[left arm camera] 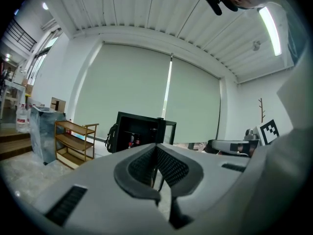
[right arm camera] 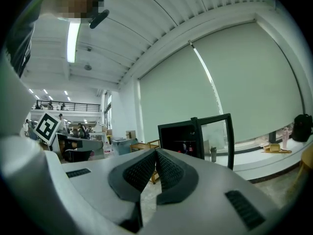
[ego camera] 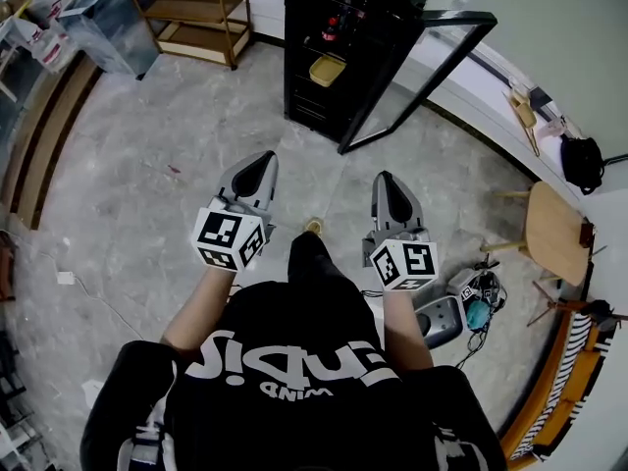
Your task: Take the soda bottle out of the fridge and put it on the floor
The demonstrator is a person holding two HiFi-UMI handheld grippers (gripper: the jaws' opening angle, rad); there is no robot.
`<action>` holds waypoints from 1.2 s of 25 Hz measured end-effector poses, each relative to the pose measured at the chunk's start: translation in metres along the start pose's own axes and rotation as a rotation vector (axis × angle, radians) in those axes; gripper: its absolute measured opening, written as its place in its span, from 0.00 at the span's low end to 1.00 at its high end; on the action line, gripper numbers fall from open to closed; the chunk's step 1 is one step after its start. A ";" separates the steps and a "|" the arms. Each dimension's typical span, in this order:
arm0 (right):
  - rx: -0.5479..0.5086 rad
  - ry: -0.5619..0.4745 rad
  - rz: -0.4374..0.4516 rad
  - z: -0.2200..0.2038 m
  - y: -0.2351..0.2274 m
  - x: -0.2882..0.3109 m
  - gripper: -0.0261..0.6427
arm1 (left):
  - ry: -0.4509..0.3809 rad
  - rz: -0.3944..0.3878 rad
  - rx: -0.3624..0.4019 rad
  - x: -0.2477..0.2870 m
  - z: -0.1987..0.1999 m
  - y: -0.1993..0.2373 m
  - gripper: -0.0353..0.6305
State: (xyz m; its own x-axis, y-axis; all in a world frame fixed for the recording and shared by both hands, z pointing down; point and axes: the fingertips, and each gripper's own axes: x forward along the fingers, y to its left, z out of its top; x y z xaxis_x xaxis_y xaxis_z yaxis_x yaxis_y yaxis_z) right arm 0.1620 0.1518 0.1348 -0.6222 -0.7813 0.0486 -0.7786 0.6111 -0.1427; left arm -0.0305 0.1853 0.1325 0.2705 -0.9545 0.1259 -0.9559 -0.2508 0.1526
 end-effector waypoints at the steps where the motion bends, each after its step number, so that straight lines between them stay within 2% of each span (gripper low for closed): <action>1: -0.001 0.005 0.007 0.002 -0.009 0.014 0.07 | -0.002 0.004 0.000 0.016 0.005 0.004 0.06; 6: -0.007 0.023 0.037 0.015 -0.053 0.080 0.07 | 0.006 0.016 0.001 0.092 0.024 0.022 0.06; 11: -0.021 0.026 0.085 0.029 -0.079 0.138 0.07 | -0.018 0.050 0.000 0.142 0.039 0.044 0.06; 19: -0.032 0.033 0.119 0.033 -0.090 0.188 0.07 | -0.009 0.058 0.001 0.182 0.044 0.067 0.06; 30: -0.005 0.039 0.062 0.031 -0.098 0.243 0.07 | 0.009 -0.019 0.022 0.231 0.059 0.102 0.06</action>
State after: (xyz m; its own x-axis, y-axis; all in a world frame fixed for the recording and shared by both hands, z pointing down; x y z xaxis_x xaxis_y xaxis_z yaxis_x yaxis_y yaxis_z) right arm 0.0899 -0.1016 0.1302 -0.6719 -0.7365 0.0785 -0.7388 0.6588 -0.1418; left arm -0.0719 -0.0700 0.1189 0.2898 -0.9480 0.1318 -0.9528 -0.2727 0.1338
